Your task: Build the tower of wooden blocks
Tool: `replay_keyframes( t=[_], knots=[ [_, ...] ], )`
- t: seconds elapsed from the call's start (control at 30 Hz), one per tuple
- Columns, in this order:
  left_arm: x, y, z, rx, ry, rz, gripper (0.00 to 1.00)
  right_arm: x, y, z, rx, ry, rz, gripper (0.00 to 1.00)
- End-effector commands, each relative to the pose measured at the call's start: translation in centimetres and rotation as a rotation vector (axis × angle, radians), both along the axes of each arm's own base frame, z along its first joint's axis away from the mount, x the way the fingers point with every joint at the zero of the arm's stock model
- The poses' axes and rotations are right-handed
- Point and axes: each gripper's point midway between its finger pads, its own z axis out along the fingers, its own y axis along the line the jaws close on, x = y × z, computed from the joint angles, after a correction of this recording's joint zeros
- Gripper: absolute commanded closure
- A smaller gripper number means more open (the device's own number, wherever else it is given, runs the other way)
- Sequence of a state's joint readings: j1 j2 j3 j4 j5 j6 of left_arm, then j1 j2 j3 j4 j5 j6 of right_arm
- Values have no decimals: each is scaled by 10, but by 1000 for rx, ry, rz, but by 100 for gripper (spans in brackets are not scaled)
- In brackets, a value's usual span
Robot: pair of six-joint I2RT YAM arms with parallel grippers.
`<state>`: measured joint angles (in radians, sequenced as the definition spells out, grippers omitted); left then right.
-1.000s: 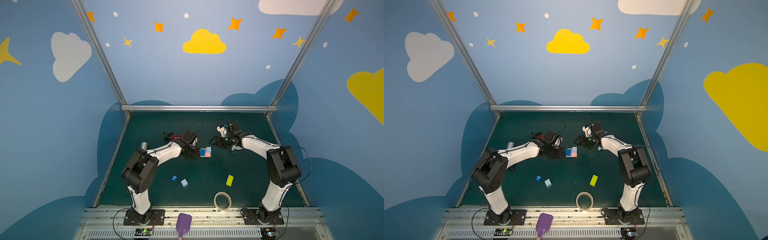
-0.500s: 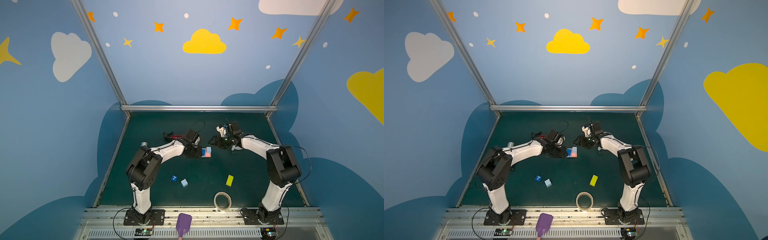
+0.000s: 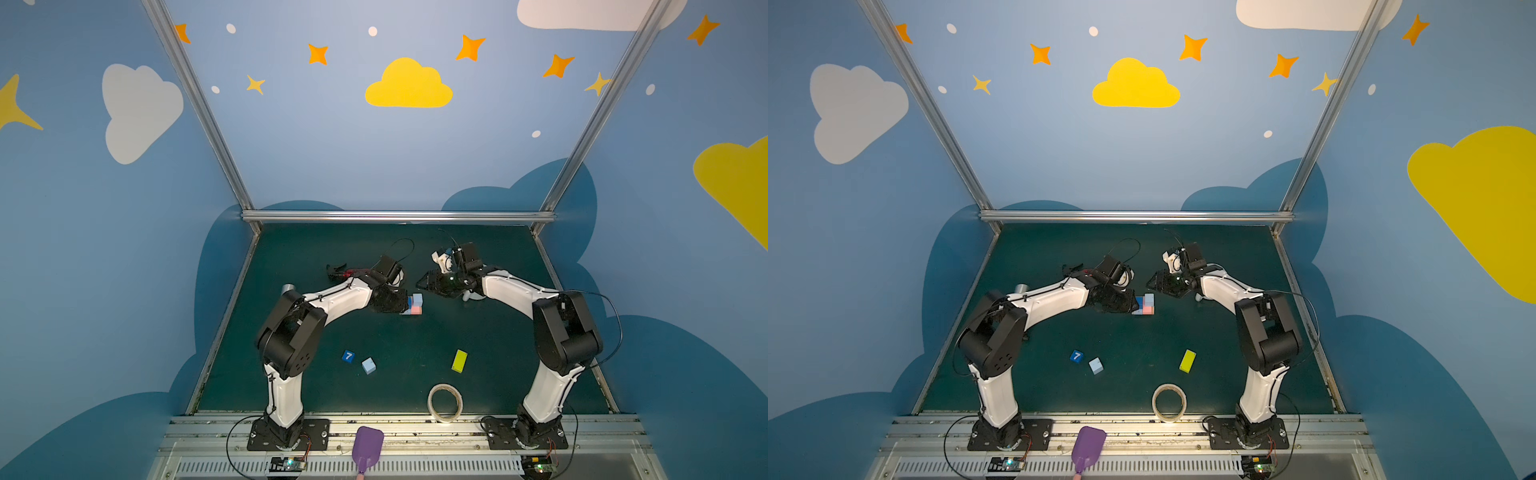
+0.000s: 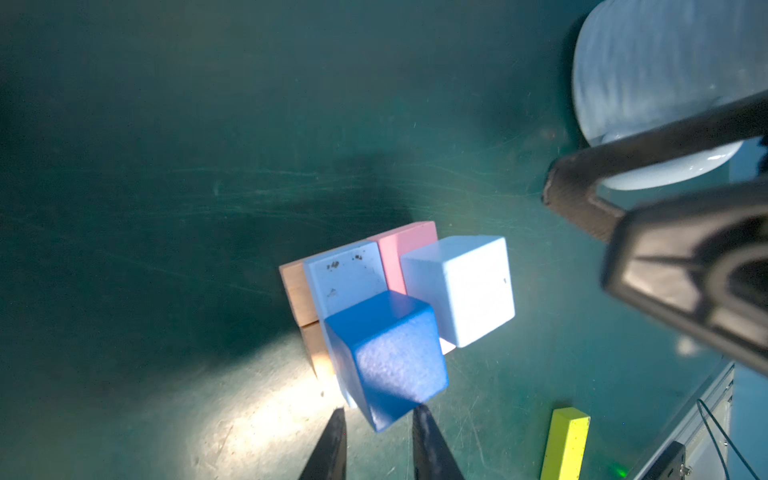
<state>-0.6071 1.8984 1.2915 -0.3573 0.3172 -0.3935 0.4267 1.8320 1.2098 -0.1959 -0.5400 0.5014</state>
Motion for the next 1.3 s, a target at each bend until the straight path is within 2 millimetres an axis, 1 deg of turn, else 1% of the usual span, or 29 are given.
replay_keyframes(
  t=[0.0, 0.13, 0.23, 0.43, 0.6, 0.8, 0.9, 1.13, 1.27],
  knots=[
    [0, -1, -5, 18, 14, -8, 72, -5, 4, -6, 9, 16, 12, 47],
    [0, 0, -5, 22, 19, -9, 72, -6, 5, -8, 8, 20, 15, 48],
    [-1, 1, 0, 25, 11, -13, 71, -7, 6, -8, 7, 20, 17, 48],
    [-4, 4, 16, 26, -21, -18, 64, -8, 6, -10, 4, 28, 13, 48],
    [-6, 8, 34, 27, -58, -18, 62, -10, 6, -11, 0, 33, 10, 47],
    [-1, 19, 51, 2, -74, 61, 60, -13, 5, -12, -6, 38, 8, 48],
    [3, 17, 50, -39, -29, 86, 60, -15, 6, -14, -7, 40, 7, 49],
    [11, 14, 29, -62, 59, 126, 64, -16, 6, -19, -13, 52, 5, 52],
    [14, 9, 26, -89, 71, 129, 66, -16, 7, -20, -10, 52, 4, 53]
  ],
)
